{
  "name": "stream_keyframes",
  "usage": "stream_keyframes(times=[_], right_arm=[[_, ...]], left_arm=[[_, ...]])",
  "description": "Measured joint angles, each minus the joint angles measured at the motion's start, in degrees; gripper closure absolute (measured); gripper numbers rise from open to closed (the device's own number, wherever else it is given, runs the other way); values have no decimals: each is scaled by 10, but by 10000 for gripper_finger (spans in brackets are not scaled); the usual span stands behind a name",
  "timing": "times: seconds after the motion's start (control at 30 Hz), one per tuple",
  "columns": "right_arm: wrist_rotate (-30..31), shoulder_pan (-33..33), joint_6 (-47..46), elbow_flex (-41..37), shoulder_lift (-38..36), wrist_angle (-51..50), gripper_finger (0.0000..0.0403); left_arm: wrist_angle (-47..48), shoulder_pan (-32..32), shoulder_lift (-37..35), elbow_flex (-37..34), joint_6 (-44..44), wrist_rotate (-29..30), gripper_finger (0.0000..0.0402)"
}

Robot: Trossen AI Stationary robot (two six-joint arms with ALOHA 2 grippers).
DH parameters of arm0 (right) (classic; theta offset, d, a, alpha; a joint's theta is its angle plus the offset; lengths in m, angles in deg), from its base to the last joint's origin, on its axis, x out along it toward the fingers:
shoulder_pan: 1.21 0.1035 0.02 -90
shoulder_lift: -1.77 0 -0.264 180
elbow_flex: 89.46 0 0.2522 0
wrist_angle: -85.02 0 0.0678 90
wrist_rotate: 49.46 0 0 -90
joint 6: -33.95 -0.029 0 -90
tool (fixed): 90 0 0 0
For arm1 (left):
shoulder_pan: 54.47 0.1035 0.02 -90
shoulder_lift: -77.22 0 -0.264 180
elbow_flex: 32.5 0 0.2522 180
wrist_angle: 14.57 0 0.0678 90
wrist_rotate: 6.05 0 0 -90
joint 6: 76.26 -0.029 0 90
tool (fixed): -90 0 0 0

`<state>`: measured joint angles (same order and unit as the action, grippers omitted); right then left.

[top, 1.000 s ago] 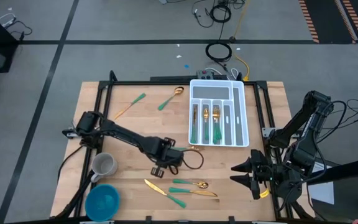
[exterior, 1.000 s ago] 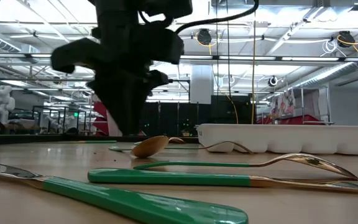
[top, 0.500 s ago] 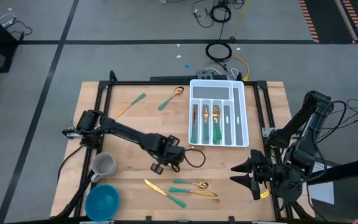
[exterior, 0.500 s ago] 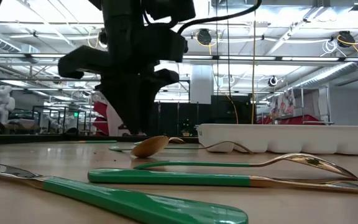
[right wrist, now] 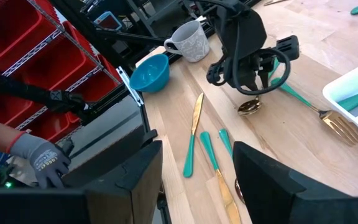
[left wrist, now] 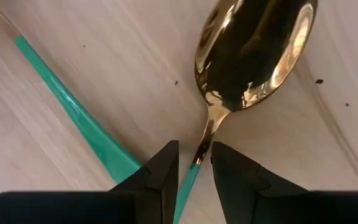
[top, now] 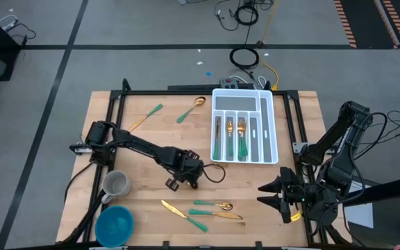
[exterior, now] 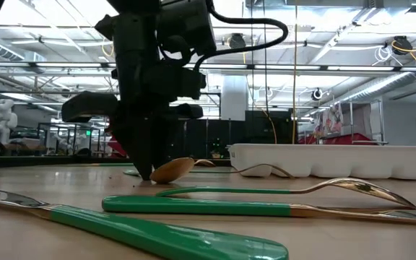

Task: Sort silverware
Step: Put the middle green spoon into the white cutlery tray

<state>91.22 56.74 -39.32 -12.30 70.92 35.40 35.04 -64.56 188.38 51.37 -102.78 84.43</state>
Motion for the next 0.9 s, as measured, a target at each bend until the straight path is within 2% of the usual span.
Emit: stream_keyframes(times=[0.13,0.27,0.37,0.63,0.9], right_arm=[[0,0,-1,0,0,0,213],[0,0,-7,0,0,-1,213],[0,0,-8,0,0,-1,213],[1,0,4,0,0,-4,213],[1,0,11,0,0,-4,213]], left_arm=[[2,0,10,-1,-11,0,321],[12,0,17,0,-19,-16,385],[13,1,18,-1,-1,-21,391],[72,3,8,38,161,-26,397],[184,3,7,144,311,-27,398]])
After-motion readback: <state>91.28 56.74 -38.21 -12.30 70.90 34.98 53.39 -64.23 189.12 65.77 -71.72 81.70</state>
